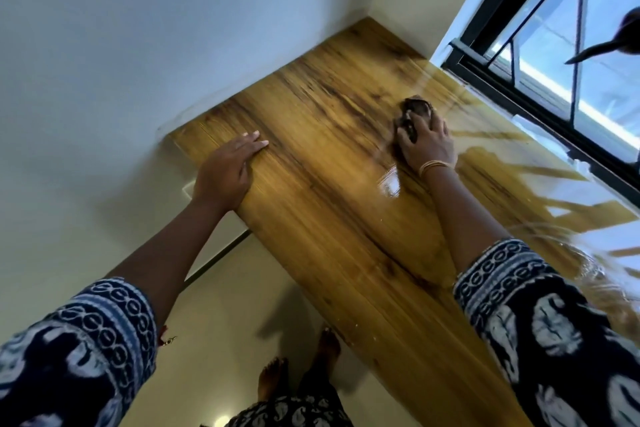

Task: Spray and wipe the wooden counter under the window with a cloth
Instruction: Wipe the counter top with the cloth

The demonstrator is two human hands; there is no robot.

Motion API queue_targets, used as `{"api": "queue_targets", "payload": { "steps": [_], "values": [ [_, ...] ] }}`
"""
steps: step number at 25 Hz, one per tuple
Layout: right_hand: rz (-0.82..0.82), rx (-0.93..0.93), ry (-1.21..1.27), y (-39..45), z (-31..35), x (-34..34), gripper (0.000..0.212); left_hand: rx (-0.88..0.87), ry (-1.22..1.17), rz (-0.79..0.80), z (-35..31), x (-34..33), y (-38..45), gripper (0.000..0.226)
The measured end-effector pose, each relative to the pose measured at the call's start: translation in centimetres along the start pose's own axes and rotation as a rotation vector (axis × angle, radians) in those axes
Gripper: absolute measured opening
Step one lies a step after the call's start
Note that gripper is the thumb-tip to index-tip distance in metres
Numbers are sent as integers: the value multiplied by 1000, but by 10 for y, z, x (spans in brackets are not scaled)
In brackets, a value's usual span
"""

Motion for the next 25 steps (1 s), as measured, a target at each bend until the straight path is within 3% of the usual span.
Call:
{"api": "queue_targets", "payload": {
  "steps": [2, 7, 9, 11, 16, 19, 22, 25],
  "values": [
    [-16, 79, -13, -21, 27, -3, 57, 4, 2, 10, -3, 2, 0, 55],
    [107, 982, 82, -153, 108, -13, 55, 58, 62, 13, -8, -3, -1, 58],
    [150, 1179, 81, -143, 111, -12, 57, 81, 79, 19, -13, -5, -1, 59],
    [86, 1072, 42, -92, 104, -7, 56, 74, 68, 12, -14, -3, 1, 59],
    [-52, 275, -17, 69, 4, -7, 57, 68, 51, -36, -9, -5, -2, 54],
    [-79, -50, -72, 107, -55, -9, 63, 67, 35, -47, -6, -7, -2, 53],
    [-72, -99, -59, 103, -41, -10, 58, 79, 14, -61, -7, -5, -1, 54],
    [-49, 185, -18, 58, 27, -8, 53, 78, 19, -56, -5, -5, -1, 54]
  ]
}}
Point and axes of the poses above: each hand's wrist, its own y-axis towards the middle knuckle, its own x-axis out of the back of the hand, z = x × y, the point moved 1 cm from there along y, towards the middle knuckle, and after that the axes turned 10 degrees about -z, right-handed, at the moved point
